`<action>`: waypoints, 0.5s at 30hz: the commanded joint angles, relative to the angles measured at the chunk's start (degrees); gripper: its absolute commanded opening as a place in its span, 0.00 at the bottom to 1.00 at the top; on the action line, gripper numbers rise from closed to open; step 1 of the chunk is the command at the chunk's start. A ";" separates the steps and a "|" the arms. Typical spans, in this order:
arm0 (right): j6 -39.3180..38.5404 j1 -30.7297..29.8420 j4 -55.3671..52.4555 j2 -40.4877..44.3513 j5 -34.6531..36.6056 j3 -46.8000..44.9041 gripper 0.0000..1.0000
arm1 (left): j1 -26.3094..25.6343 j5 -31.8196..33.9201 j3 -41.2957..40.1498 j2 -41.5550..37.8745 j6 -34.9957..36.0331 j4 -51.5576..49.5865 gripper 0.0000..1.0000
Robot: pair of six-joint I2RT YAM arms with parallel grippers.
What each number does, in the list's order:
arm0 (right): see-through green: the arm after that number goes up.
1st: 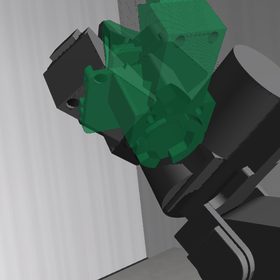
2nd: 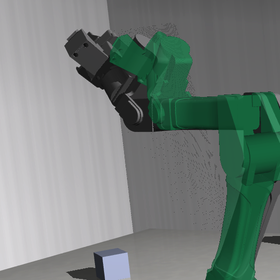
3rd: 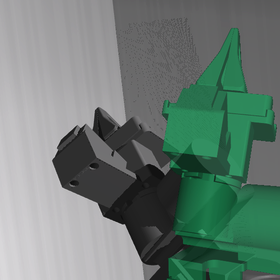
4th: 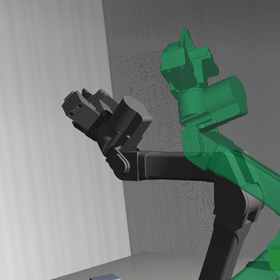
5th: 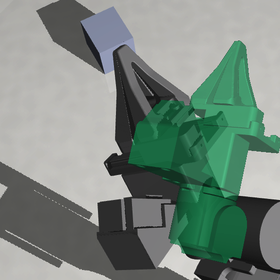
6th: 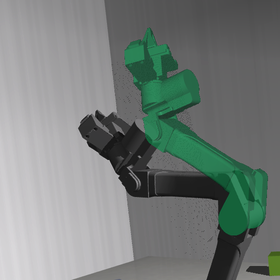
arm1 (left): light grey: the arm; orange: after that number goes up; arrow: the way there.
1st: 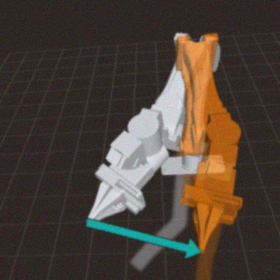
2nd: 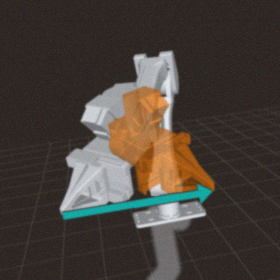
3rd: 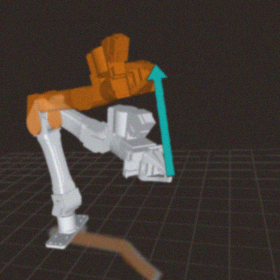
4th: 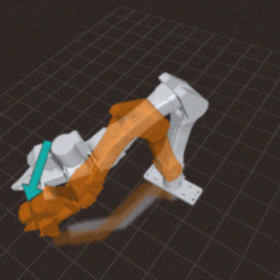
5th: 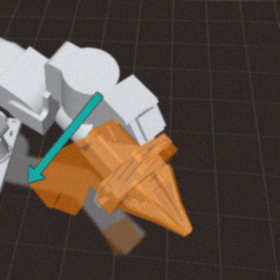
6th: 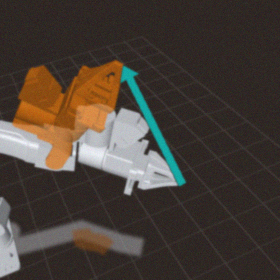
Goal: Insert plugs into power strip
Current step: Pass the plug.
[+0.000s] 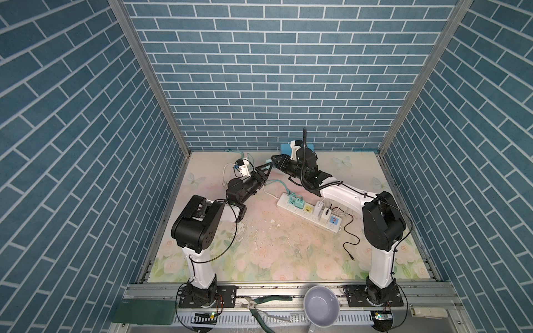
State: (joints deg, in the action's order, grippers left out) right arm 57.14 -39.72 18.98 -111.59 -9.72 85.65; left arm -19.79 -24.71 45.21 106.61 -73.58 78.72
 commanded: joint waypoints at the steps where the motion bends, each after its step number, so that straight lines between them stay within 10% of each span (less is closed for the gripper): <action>1: 3.96 0.17 4.36 1.90 0.54 -2.28 0.00 | -0.29 1.73 0.88 -1.68 1.49 2.02 0.59; 15: 8.22 0.52 11.69 2.21 -0.59 -7.14 0.00 | -0.33 4.94 1.91 -2.95 2.01 1.98 0.47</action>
State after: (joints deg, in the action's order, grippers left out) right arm 63.72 -39.42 29.45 -111.53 -9.87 80.66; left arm -20.12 -20.67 45.08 105.54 -72.53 77.34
